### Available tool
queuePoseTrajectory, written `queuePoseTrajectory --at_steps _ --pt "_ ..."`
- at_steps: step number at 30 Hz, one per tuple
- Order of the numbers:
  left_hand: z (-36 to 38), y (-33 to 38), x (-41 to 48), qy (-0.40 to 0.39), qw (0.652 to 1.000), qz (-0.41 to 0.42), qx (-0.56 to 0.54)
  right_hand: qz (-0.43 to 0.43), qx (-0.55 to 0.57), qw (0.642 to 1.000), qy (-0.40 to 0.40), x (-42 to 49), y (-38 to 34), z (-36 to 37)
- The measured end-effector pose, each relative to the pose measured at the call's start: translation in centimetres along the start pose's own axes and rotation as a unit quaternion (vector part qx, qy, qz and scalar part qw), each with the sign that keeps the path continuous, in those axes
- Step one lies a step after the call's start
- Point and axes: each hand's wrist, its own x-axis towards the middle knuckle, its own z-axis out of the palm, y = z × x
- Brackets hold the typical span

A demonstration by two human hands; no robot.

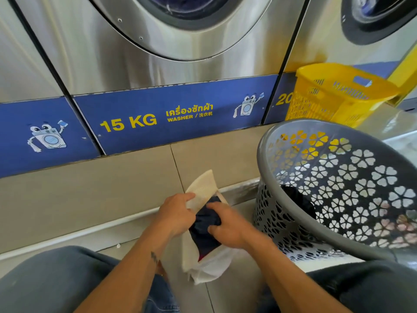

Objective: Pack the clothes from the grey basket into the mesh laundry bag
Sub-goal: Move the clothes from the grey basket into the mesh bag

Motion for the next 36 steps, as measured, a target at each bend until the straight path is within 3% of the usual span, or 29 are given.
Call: queuePoseTrajectory --at_steps 9,11,14,20,25,31,36 --pt "1.7 2.6 -1.4 0.009 0.999 -0.029 0.009 -0.068 0.176 0.974 0.124 -6.8 -5.9 -13.7" --pt "2.4 3.3 -1.7 0.012 1.0 -0.026 0.012 -0.054 0.152 0.974 0.16 -7.4 -4.9 -16.3" --pt "3.1 3.8 -1.7 0.039 0.999 -0.031 0.001 0.006 0.033 0.983 0.179 -6.8 -0.9 -18.5" --pt "3.7 5.2 -1.0 0.128 0.99 -0.003 -0.062 0.154 -0.212 0.965 0.029 -4.5 8.1 -18.4" --pt "4.8 7.7 0.7 0.166 0.977 0.018 -0.135 0.184 -0.338 0.923 -0.03 -1.5 11.1 -18.7" --pt "6.4 7.9 3.6 0.15 0.977 -0.012 -0.151 0.189 -0.392 0.895 -0.099 3.1 13.9 -17.9" --pt "6.6 8.4 5.2 0.108 0.984 -0.033 -0.134 0.203 -0.373 0.894 -0.144 8.1 16.2 -16.8"
